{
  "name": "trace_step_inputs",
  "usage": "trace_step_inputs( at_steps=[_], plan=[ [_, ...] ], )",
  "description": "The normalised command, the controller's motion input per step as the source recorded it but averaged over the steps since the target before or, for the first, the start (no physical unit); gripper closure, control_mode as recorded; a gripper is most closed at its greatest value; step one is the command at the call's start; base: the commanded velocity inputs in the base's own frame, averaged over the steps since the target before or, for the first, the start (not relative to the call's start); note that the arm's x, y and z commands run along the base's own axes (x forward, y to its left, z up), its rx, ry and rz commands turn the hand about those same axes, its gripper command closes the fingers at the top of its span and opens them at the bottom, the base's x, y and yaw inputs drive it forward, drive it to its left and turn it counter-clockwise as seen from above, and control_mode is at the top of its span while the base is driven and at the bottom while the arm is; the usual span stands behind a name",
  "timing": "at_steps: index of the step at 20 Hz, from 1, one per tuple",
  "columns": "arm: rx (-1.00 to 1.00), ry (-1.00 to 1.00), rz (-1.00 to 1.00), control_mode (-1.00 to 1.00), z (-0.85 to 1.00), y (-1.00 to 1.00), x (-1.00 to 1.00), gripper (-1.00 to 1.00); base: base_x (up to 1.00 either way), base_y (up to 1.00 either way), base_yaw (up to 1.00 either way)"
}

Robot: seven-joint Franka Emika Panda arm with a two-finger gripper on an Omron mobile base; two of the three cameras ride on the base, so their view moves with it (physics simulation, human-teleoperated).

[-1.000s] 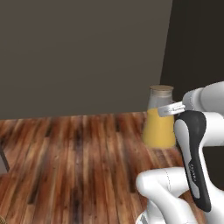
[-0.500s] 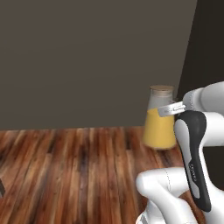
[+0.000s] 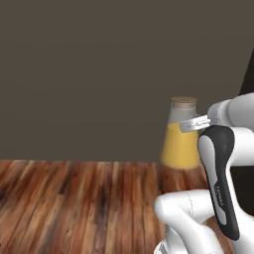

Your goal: There is a tray on the dining counter. Grab the cup, mug, and pitcher and place them on the tray. The pitcher may be placed next to the tray if it cannot fit the tray.

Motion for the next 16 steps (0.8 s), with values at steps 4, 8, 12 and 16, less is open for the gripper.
trace_step_inputs(
  at_steps=[4,8,12,16],
  plan=[
    [0.00,0.00,0.00,1.00,0.00,0.00,0.00,1.00,1.00,-0.32,0.30],
    [0.00,0.00,0.00,1.00,0.00,0.00,0.00,1.00,1.00,-0.42,0.34],
    [0.00,0.00,0.00,1.00,0.00,0.00,0.00,1.00,1.00,-0.54,0.41],
    [0.00,0.00,0.00,1.00,0.00,0.00,0.00,1.00,1.00,-0.57,0.50]
  ],
)
